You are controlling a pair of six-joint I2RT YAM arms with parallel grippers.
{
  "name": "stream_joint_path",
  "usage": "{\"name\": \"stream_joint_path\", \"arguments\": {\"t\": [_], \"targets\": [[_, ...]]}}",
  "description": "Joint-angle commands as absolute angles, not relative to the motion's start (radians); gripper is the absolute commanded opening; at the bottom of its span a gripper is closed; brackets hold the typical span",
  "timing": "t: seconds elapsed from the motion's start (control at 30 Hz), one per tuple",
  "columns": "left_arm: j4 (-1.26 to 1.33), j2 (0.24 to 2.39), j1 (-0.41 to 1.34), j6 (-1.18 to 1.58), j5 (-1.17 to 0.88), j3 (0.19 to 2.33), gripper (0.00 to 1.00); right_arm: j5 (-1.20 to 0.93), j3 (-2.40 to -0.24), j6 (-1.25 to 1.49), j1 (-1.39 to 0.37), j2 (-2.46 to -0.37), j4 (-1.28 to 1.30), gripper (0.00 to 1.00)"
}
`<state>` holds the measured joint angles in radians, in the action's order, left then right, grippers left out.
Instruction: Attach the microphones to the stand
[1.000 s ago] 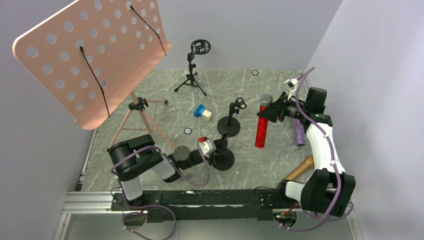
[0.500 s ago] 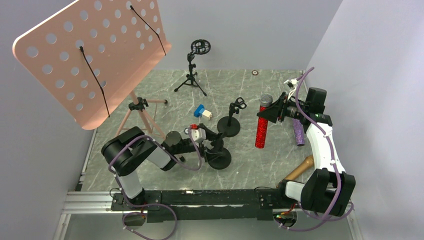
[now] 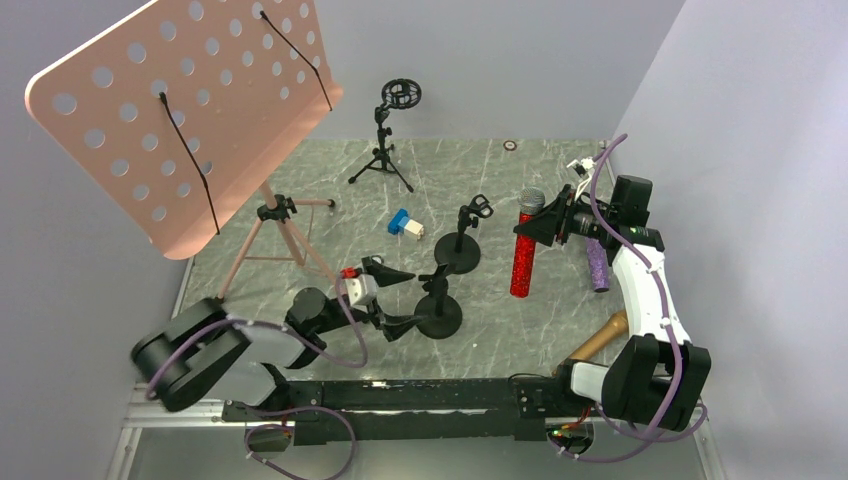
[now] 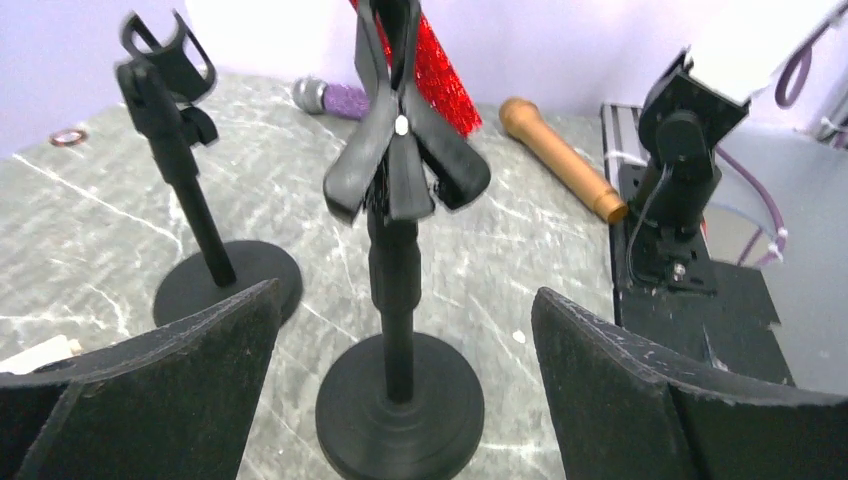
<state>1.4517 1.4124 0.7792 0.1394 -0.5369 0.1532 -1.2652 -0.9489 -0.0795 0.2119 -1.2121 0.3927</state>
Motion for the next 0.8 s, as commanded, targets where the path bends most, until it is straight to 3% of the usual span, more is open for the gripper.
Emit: {"name": "stream_joint_path", "arguments": {"t": [0.0,0.1,0.23,0.77], "targets": [[1.151,1.188,0.845,0.079,-0.342,0.167,0.99,-1.29,-0.996,-0.102,0.213,-1.215,0.372,0.1],[0.928,1.095,0.919,0.032,-0.168,0.23,0.99,-1.288,-0.996,-0.101,0.213,-1.217,0.371,0.1],[0.878,1.08,0.968,0.025,-0.044,0.26,0.99,-1.287,-0.995,-0.1,0.213,-1.22,0.37,0.1],[1.013,1.151,1.001,0.03,-0.089,0.318,0.99,-1.29,-0.999,-0.104,0.213,-1.219,0.377,0.1]]}}
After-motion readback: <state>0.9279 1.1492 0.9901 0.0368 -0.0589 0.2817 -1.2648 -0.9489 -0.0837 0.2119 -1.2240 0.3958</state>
